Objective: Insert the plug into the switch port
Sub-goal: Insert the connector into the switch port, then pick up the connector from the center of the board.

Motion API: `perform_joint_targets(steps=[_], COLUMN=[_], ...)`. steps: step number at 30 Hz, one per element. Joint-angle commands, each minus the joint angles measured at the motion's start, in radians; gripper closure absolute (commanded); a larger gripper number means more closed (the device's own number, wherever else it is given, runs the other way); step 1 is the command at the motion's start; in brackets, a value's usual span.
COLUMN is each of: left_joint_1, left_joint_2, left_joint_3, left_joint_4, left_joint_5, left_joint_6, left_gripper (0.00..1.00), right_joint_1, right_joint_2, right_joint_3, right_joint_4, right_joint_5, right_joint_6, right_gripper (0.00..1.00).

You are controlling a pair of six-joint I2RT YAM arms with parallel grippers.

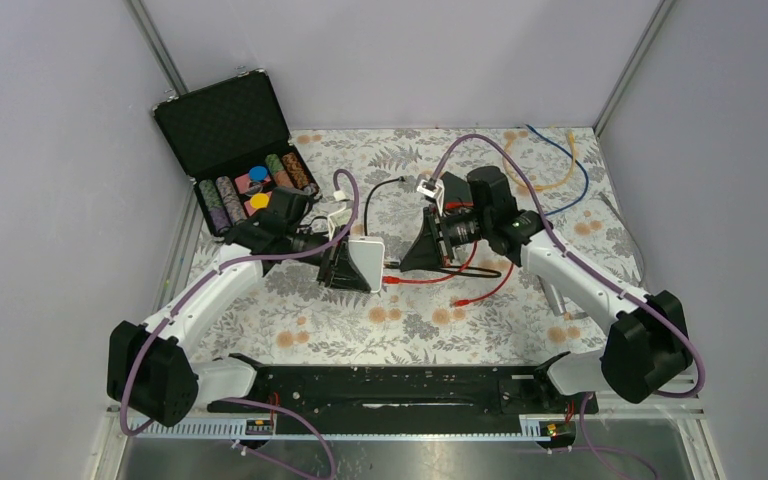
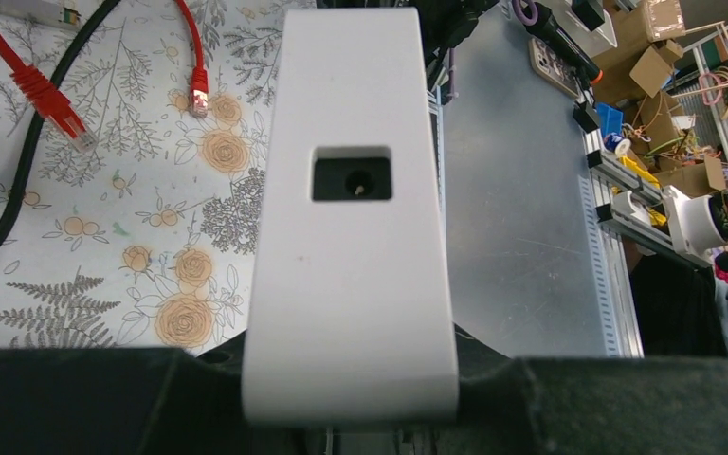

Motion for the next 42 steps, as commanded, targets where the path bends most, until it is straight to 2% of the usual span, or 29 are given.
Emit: perform_joint_targets(steps=[1, 6, 11, 13, 16, 19, 20, 21, 22, 25, 28, 30, 35, 38, 40, 42], left_joint_1=[0.009, 0.025, 0.010, 0.020, 0.082, 0.106, 0.106, 0.104, 0.102, 0.101, 0.101, 0.101, 0.101, 0.103, 0.103, 0.102], left_joint_2=[-0.030, -0.022, 0.009, 0.012, -0.018, -0.062, -0.063, -0.061, -0.059, -0.059, -0.059, -0.067, -0.168, -0.246, -0.267, -0.288], left_joint_3=[0.034, 0.040, 0.060, 0.060, 0.029, -0.021, -0.021, -0.016, -0.012, -0.012, -0.029, -0.048, -0.132, -0.147, -0.136, -0.125], left_joint_4=[0.021, 0.020, 0.019, 0.019, 0.104, 0.276, 0.282, 0.274, 0.264, 0.251, 0.278, 0.318, 0.371, 0.256, 0.182, 0.134], left_joint_5=[0.064, 0.073, 0.072, 0.075, 0.124, 0.127, 0.140, 0.140, 0.126, 0.106, 0.074, 0.019, -0.227, -0.564, -0.724, -0.852], left_joint_6=[0.028, 0.029, 0.025, 0.026, -0.035, -0.189, -0.202, -0.202, -0.199, -0.188, -0.215, -0.288, -0.408, -0.417, -0.442, -0.470], left_gripper=[1.00, 1.00, 1.00, 1.00, 1.00, 1.00, 1.00, 1.00, 1.00, 1.00, 1.00, 1.00, 1.00, 1.00, 1.00, 1.00], right_joint_1=[-0.061, -0.069, -0.053, -0.053, -0.103, -0.144, -0.143, -0.143, -0.143, -0.143, -0.143, -0.144, -0.168, -0.191, -0.211, -0.216], right_joint_2=[-0.024, -0.026, -0.004, -0.007, -0.037, -0.043, -0.038, -0.031, -0.027, -0.053, -0.089, -0.121, -0.232, -0.274, -0.304, -0.333], right_joint_3=[0.045, 0.036, -0.008, -0.008, -0.029, -0.019, -0.008, -0.001, -0.002, -0.020, -0.009, 0.010, 0.035, 0.060, 0.047, 0.009], right_joint_4=[-0.040, -0.057, 0.161, 0.152, 0.083, 0.006, -0.002, 0.023, 0.062, 0.172, 0.177, 0.139, -0.051, -0.242, -0.317, -0.358], right_joint_5=[0.019, 0.004, -0.016, -0.015, -0.019, -0.006, -0.016, -0.041, -0.058, -0.057, -0.018, 0.095, 0.576, 0.807, 0.924, 1.103], right_joint_6=[-0.040, -0.061, 0.093, 0.080, 0.039, 0.001, -0.002, 0.018, 0.057, 0.138, 0.179, 0.183, 0.286, 0.316, 0.293, 0.269], right_gripper=[1.00, 1.00, 1.00, 1.00, 1.00, 1.00, 0.93, 0.79, 0.72, 0.72, 0.53, 0.46, 0.44, 0.44, 0.44, 0.44])
